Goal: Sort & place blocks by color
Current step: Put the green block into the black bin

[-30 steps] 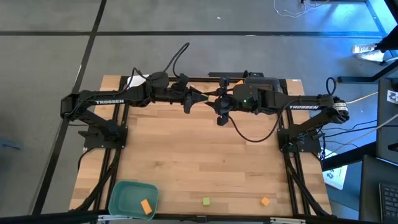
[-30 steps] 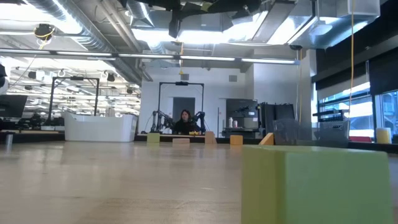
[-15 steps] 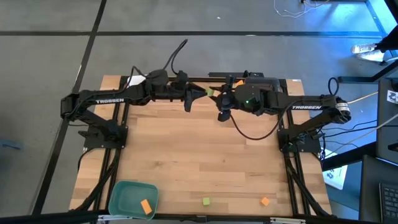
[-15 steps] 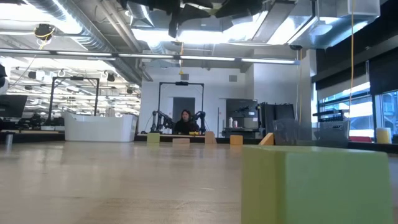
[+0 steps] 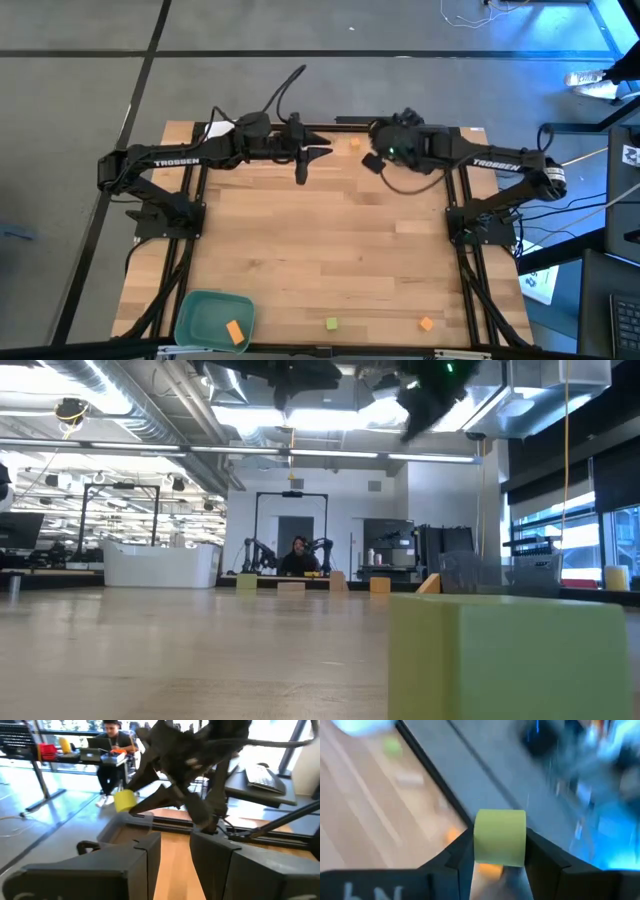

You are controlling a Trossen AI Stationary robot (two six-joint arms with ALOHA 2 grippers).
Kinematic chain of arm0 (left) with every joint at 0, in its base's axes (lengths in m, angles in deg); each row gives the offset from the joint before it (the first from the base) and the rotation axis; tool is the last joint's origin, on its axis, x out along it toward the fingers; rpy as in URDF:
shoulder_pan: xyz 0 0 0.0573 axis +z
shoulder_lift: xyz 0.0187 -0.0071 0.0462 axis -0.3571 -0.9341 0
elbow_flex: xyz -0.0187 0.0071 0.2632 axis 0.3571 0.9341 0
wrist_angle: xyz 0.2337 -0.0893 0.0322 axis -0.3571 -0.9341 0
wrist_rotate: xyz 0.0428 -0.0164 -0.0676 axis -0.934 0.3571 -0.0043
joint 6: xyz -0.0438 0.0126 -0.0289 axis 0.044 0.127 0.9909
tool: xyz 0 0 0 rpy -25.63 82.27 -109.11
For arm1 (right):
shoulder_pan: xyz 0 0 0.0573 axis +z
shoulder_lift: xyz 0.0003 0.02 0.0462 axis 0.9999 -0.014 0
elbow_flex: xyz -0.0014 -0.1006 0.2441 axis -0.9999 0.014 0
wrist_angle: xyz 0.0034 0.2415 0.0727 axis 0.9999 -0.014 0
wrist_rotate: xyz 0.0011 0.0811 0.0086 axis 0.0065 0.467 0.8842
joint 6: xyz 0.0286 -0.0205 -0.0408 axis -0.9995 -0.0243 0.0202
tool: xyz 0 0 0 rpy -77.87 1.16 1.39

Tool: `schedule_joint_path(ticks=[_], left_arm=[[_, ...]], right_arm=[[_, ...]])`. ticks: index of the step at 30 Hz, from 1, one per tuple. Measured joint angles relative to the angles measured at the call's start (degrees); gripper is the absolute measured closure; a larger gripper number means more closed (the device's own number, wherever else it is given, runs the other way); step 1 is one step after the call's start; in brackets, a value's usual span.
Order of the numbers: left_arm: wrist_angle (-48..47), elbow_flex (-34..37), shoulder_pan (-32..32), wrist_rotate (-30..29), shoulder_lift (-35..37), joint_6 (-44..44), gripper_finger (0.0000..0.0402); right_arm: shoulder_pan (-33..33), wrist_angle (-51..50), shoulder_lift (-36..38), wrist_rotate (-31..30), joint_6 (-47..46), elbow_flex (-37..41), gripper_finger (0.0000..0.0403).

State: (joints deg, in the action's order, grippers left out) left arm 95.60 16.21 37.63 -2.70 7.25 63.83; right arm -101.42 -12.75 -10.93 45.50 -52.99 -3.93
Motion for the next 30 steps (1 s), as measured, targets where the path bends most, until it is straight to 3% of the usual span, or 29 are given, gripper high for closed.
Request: schedule_joint_path(ticks=[3, 6, 16, 30], left_arm=[[0.0, 0.0, 0.0, -0.1, 0.0, 0.0, 0.0303], [0.0, 0.0, 0.0, -0.1, 0.0, -0.1, 0.0305], [-0.1, 0.0, -0.7, 0.1, 0.0, -0.1, 0.0306], [-0.3, 0.0, -1.0, 0.2, 0.0, 0.0, 0.0307]], right_arm=[[-5.8, -9.0, 0.0, 3.4, -9.9, 0.0, 0.0268], [-12.2, -14.0, -0.1, 7.5, -13.8, 0.5, 0.0268], [-30.7, -5.3, -1.2, 21.9, -11.8, 12.2, 0.0268], [-37.9, 2.5, -1.4, 29.7, -14.7, 23.5, 0.0268]])
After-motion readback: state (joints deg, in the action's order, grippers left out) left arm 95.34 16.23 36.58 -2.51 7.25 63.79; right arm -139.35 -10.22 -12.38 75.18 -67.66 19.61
